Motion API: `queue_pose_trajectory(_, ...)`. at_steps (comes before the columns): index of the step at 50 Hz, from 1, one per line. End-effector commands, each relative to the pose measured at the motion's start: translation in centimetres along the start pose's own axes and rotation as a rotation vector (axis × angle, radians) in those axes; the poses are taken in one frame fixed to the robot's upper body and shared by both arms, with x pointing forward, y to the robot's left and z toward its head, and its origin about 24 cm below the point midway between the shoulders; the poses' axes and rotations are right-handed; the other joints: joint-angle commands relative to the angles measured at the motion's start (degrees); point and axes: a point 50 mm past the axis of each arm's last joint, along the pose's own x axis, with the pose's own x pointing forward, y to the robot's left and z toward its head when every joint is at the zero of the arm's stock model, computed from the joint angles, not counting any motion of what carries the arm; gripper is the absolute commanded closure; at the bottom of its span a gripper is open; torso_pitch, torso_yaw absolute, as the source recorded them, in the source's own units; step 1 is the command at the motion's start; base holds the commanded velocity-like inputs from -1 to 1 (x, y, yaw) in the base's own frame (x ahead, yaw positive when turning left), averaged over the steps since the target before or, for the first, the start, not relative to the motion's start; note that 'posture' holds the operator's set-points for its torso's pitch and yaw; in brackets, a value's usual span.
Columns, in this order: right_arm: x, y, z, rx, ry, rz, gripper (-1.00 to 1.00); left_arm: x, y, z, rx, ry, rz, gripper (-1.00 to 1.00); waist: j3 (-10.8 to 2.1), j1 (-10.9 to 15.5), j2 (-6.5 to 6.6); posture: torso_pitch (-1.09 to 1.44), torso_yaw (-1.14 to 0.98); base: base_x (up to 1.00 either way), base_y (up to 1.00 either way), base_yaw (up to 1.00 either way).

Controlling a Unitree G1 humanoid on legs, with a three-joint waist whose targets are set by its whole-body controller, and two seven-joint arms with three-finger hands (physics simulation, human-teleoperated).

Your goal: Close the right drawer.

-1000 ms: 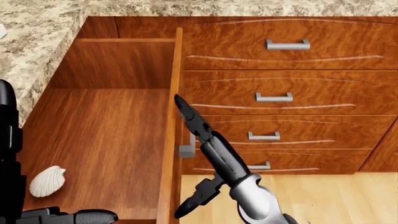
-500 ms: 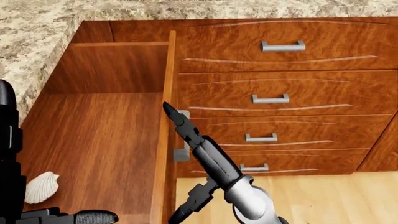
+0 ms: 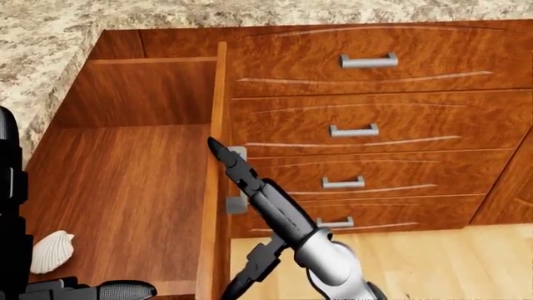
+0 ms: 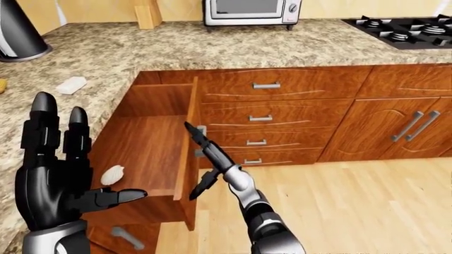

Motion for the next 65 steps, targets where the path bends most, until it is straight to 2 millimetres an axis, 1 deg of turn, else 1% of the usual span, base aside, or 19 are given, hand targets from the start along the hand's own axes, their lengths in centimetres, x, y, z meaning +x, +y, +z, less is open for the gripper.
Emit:
queue_pose_trajectory(1, 1.3, 1.5, 1.9, -0.067, -0.093, 0.149, -1.0, 0.2, -0.1, 1.3, -0.003, -0.074, -0.006, -1.0, -0.94, 0.6, 0.18, 0.0, 0.0, 0.0, 0.0, 0.0)
queue_pose_trajectory(13, 1.4, 2.3, 1.8, -0.067, -0.085, 0.2, -1.0, 0.1, -0.1, 1.2, -0.002, -0.073, -0.006, -1.0, -1.08, 0.4, 0.28, 0.0, 0.0, 0.0, 0.0, 0.0)
queue_pose_trajectory(32, 1.9, 2.8, 2.1, -0.064, -0.073, 0.257, -1.0, 0.2, 0.0, 1.2, -0.002, -0.074, -0.003, -1.0, -1.03, 0.5, 0.35, 0.0, 0.0, 0.0, 0.0, 0.0)
queue_pose_trajectory(48, 2.6, 3.2, 2.8, -0.064, -0.079, 0.299, -1.0, 0.3, 0.0, 1.4, -0.002, -0.074, 0.0, -1.0, -0.88, 0.5, 0.46, 0.0, 0.0, 0.0, 0.0, 0.0)
queue_pose_trajectory(65, 3.3, 4.2, 3.4, -0.058, -0.086, 0.343, -1.0, 0.3, 0.1, 1.4, -0.001, -0.076, 0.003, -1.0, -0.83, 0.4, 0.63, 0.0, 0.0, 0.0, 0.0, 0.0)
